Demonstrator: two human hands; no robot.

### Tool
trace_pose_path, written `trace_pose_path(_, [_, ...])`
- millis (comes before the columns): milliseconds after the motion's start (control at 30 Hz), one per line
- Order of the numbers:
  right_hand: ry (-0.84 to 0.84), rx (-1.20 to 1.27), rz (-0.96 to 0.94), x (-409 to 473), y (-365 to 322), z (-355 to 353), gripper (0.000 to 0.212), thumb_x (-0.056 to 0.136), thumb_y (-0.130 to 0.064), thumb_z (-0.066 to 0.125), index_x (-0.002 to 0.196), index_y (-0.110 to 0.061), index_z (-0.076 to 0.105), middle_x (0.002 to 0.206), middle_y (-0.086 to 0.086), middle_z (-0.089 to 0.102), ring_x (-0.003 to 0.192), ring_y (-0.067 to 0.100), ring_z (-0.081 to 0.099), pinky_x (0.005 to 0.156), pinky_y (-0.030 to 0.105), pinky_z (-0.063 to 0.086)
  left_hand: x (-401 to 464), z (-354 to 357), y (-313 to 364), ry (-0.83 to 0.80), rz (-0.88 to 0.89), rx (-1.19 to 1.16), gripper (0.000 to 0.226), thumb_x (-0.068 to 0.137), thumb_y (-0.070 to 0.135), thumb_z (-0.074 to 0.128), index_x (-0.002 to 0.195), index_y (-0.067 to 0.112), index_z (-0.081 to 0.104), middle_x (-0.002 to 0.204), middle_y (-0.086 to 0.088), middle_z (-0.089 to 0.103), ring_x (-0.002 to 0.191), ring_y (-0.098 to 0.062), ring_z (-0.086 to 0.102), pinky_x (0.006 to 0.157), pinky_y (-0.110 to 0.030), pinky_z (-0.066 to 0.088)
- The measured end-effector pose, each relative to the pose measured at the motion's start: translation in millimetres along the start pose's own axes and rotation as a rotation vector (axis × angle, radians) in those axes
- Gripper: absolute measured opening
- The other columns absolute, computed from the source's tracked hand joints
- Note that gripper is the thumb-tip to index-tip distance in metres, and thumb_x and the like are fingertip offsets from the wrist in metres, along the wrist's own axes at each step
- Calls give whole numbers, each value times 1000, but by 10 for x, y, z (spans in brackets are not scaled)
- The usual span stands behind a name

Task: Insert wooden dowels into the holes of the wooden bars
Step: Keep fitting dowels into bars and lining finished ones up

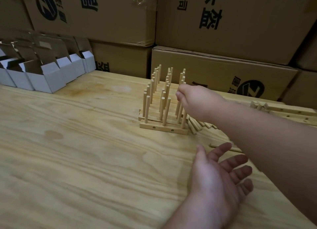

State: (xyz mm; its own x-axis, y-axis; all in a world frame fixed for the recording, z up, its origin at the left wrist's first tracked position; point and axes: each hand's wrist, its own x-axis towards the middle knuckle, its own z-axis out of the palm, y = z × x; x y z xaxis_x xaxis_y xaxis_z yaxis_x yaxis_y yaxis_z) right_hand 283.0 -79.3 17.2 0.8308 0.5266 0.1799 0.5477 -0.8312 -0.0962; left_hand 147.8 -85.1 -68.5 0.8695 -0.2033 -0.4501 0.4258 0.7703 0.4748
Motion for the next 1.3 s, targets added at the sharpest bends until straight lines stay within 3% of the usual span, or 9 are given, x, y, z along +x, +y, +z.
trace_pose_path(233, [16, 104, -13, -10, 30, 19, 30, 108, -43, 27, 106, -23, 50, 82, -8, 58, 75, 18, 60, 67, 43, 54, -31, 19, 17, -5, -7, -18, 72, 98, 70, 22, 116, 15, 65, 83, -15, 70, 58, -23, 62, 57, -26, 39])
trace_pose_path(333, [123, 256, 11, -75, 79, -24, 33, 107, -47, 28, 110, -25, 52, 92, -3, 63, 85, 19, 61, 74, 44, 54, -35, 16, 18, -11, -11, -22, 72, 98, 70, 22, 116, 15, 66, 81, -14, 71, 55, -23, 61, 57, -25, 39])
trace_pose_path(433, [302, 443, 64, -245, 177, -107, 32, 107, -43, 32, 115, -26, 58, 91, -13, 59, 86, 5, 57, 67, 30, 45, -47, 17, 20, -15, -12, -42, 72, 97, 70, 23, 116, 16, 67, 76, -12, 71, 54, -22, 61, 56, -25, 40])
trace_pose_path(567, [507, 627, 281, -848, 520, -20, 27, 102, -44, 41, 99, -31, 65, 75, -10, 60, 69, 5, 56, 59, 30, 40, -55, 17, 13, -27, -8, -46, 72, 96, 73, 24, 115, 16, 65, 75, -12, 70, 53, -21, 62, 57, -25, 42])
trace_pose_path(700, [573, 598, 569, -1606, 922, 210, 13, 97, -35, 61, 89, -26, 68, 70, -9, 67, 67, 11, 61, 58, 28, 42, -40, 20, -3, -45, -2, -77, 72, 96, 72, 24, 116, 16, 64, 75, -12, 69, 54, -23, 61, 58, -27, 44])
trace_pose_path(900, [739, 611, 899, -2320, 1486, 200, 16, 95, -38, 61, 90, -26, 69, 76, -11, 67, 74, 10, 60, 60, 27, 39, -2, -1, -42, -63, 35, -48, 65, 98, 66, 28, 113, 16, 66, 76, -11, 69, 54, -22, 61, 58, -27, 44])
trace_pose_path(1033, [715, 559, 960, -2383, 1606, 203, 12, 95, -23, 59, 96, -23, 71, 83, -9, 65, 75, 9, 56, 70, 32, 40, 11, -11, -66, -87, 51, -27, 59, 98, 62, 32, 112, 16, 67, 77, -11, 68, 56, -22, 61, 58, -28, 45])
trace_pose_path(1133, [678, 473, 929, -2349, 1604, 223, 22, 90, -14, 56, 101, -23, 73, 91, -1, 63, 78, 13, 56, 71, 30, 38, -8, -6, -68, -105, 64, -22, 57, 99, 61, 33, 111, 16, 67, 78, -11, 68, 58, -22, 60, 60, -30, 45])
trace_pose_path(1300, [415, 292, 825, -2305, 1521, 222, 37, 85, -19, 64, 116, -38, 65, 106, -6, 42, 111, 22, 49, 98, 35, 42, -19, -3, -73, -105, 73, -12, 57, 99, 59, 32, 111, 16, 67, 78, -11, 68, 58, -22, 61, 61, -31, 44])
